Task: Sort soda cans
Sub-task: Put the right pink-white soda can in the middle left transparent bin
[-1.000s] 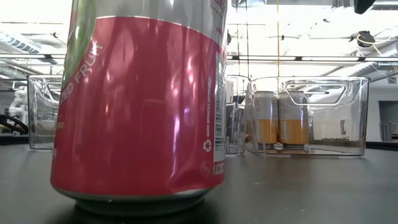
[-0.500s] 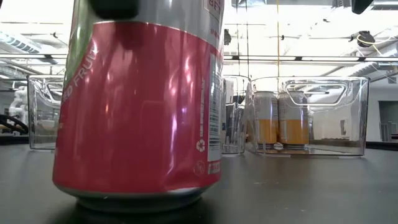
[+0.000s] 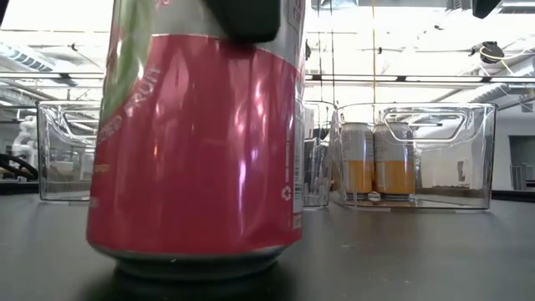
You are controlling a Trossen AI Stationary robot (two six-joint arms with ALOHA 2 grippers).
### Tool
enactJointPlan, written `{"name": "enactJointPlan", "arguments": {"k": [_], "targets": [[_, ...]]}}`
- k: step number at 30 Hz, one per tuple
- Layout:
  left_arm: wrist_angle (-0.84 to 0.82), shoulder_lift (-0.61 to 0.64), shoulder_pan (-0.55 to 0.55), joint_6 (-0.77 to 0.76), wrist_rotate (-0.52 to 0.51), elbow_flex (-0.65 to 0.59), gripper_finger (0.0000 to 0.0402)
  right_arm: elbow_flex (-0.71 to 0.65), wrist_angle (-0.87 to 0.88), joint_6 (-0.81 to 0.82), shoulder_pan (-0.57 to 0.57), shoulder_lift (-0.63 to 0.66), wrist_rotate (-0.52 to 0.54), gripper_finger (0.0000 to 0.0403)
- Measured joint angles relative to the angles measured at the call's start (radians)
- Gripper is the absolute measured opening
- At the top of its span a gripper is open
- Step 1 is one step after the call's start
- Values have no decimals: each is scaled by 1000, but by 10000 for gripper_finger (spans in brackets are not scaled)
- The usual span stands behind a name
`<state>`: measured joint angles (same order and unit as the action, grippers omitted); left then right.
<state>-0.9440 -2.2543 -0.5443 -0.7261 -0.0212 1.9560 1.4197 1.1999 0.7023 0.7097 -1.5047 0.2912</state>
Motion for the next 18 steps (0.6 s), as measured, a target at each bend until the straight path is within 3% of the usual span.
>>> {"name": "enactJointPlan", "arguments": {"k": [6, 13, 18], "targets": [[0, 0, 2, 0, -4, 0, 379, 0, 0, 0, 0, 0, 0, 384], [-1, 0, 4, -2, -16, 0, 313, 0, 0, -8, 0, 0, 0, 384], [0, 1, 10, -26, -17, 1, 308, 0, 0, -11, 0, 0, 0, 384]]}}
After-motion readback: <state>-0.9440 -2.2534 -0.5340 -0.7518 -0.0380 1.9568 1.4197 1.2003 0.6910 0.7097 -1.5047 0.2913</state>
